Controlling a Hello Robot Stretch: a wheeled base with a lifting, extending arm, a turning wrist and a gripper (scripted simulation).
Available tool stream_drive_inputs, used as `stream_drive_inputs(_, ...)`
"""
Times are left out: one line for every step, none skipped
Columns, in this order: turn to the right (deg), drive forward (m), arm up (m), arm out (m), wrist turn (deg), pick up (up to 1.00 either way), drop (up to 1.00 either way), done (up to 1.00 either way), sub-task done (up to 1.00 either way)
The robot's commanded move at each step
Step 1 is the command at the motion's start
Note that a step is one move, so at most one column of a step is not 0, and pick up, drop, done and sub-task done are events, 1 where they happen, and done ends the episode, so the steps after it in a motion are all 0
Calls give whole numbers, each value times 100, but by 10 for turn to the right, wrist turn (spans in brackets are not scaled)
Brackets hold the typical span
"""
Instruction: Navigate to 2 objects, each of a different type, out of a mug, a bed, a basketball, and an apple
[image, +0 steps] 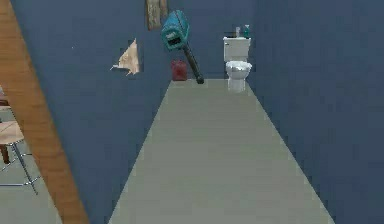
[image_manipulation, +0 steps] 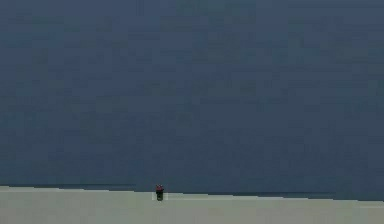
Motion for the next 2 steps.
stream_drive_inputs(0, 15, 0, 0, 0, 0, 0, 0, 0)
stream_drive_inputs(-450, 0, 0, 0, 0, 0, 0, 0, 0)
